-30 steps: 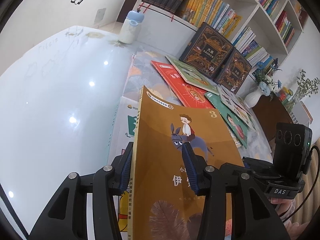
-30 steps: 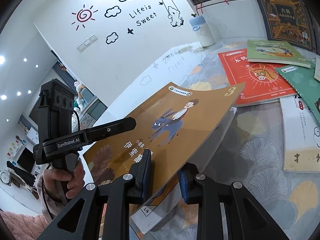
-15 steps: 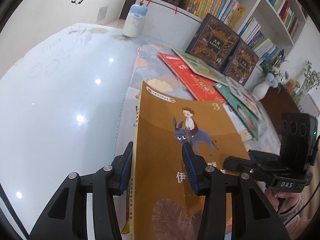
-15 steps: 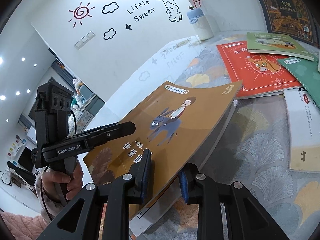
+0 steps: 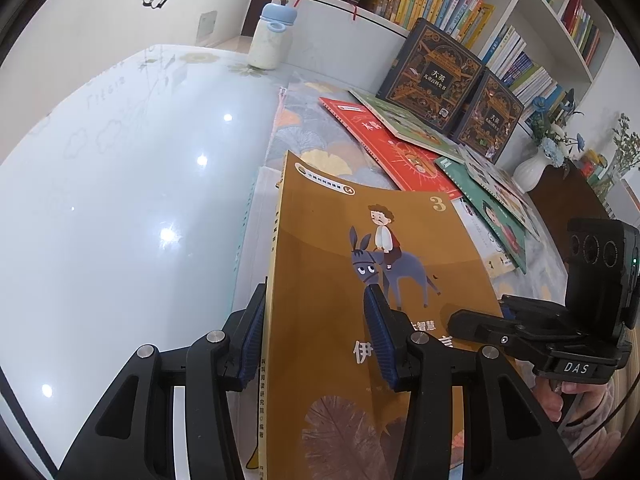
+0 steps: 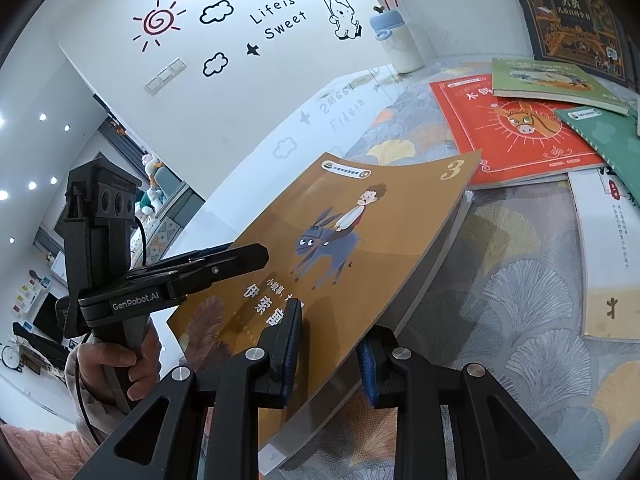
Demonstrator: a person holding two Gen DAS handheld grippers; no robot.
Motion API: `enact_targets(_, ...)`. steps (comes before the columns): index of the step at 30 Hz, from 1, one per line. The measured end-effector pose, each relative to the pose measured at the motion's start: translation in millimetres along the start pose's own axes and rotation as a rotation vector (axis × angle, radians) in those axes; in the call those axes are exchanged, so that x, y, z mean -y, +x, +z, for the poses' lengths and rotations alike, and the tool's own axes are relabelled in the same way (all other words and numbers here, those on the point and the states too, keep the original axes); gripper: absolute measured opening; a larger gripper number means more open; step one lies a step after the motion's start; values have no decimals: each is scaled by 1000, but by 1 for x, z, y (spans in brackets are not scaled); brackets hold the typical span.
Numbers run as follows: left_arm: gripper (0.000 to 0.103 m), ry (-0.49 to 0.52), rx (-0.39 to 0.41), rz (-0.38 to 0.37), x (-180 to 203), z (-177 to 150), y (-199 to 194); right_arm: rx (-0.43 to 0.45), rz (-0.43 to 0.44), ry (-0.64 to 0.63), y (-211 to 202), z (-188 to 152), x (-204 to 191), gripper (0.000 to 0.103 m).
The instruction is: Organize books
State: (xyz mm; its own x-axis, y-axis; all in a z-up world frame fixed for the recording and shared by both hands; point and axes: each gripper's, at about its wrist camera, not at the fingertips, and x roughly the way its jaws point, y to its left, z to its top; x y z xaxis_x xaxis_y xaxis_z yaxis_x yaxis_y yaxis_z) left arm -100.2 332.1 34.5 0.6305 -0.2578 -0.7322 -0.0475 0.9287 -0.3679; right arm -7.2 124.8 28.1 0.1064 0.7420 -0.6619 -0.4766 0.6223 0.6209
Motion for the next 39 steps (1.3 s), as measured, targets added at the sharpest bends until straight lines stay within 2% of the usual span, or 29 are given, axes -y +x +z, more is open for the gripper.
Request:
enact_targets(24,43,3,21,27,-8,5,-11,-10,-3,-31,13,4,-12,27)
enact_targets(39,43,60,-23,30,2,2,1,4,-76,-39,2,1,-14,27)
